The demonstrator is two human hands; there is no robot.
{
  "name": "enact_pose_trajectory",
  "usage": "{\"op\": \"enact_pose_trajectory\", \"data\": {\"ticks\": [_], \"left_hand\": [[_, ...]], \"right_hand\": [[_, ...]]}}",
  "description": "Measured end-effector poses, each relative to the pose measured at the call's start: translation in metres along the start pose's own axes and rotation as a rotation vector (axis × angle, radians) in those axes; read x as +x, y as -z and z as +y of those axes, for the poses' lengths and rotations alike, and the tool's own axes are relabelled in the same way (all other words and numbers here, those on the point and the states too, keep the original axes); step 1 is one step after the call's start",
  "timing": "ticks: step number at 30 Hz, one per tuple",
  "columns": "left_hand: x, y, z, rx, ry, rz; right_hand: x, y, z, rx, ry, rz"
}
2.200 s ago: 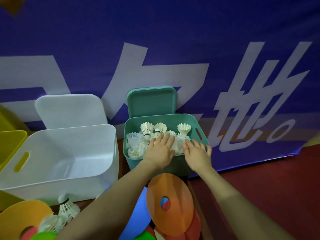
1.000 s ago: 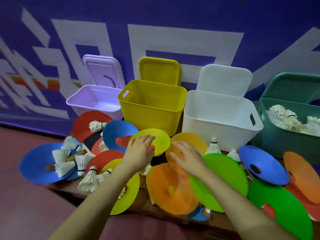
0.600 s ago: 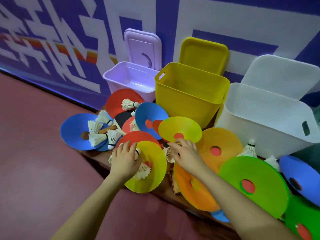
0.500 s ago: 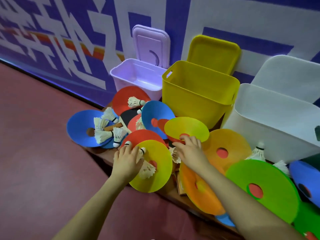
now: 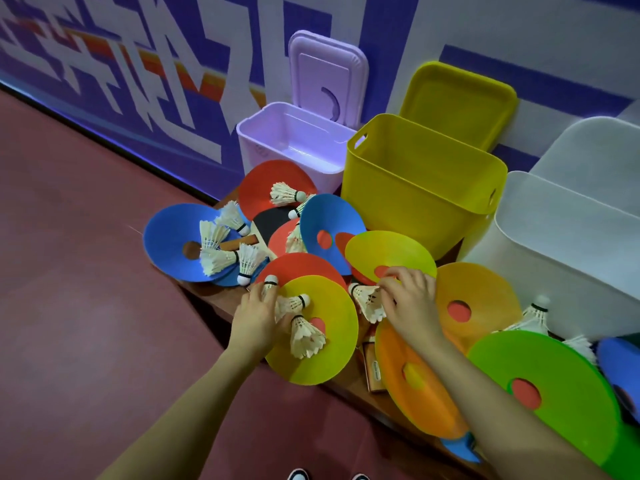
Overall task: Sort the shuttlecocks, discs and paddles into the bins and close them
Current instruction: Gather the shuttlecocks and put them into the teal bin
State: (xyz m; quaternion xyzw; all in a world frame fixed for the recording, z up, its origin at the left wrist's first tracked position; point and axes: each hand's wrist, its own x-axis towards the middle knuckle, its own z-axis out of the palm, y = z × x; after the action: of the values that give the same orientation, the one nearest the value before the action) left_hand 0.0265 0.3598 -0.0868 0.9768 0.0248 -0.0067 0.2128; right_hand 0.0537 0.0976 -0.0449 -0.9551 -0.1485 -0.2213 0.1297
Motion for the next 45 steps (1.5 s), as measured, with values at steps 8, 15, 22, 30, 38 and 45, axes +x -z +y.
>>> {"op": "enact_pose_trajectory", "data": {"ticks": [8, 15, 22, 30, 38, 45], "left_hand": [[0.003, -0.008, 0.01, -0.046, 0.019, -0.019], [0.001, -0.006, 0.012, -0.182, -0.083, 0.108], [-0.003, 0.008, 0.02, -0.369, -0.166, 0.238], [0.023, 0.042, 0.096, -0.349, -0.469, 0.392], [0.033, 0.031, 0.241, -0.409, -0.724, 0.364], [0.021, -0.011, 0.406, -0.477, -0.924, 0.26]], "right_hand": [[0.0, 0.016, -0.014, -0.021, -0.001, 0.149], [-0.004, 0.026, -0.025, -0.003, -0.002, 0.222], [-0.004, 0.032, -0.035, 0.024, -0.025, 0.236], [0.002, 0.076, -0.005, -0.002, -0.09, 0.329], [-0.035, 0.151, 0.087, -0.026, -0.221, 0.416], [-0.097, 0.235, 0.203, -0.011, -0.485, 0.533]]}}
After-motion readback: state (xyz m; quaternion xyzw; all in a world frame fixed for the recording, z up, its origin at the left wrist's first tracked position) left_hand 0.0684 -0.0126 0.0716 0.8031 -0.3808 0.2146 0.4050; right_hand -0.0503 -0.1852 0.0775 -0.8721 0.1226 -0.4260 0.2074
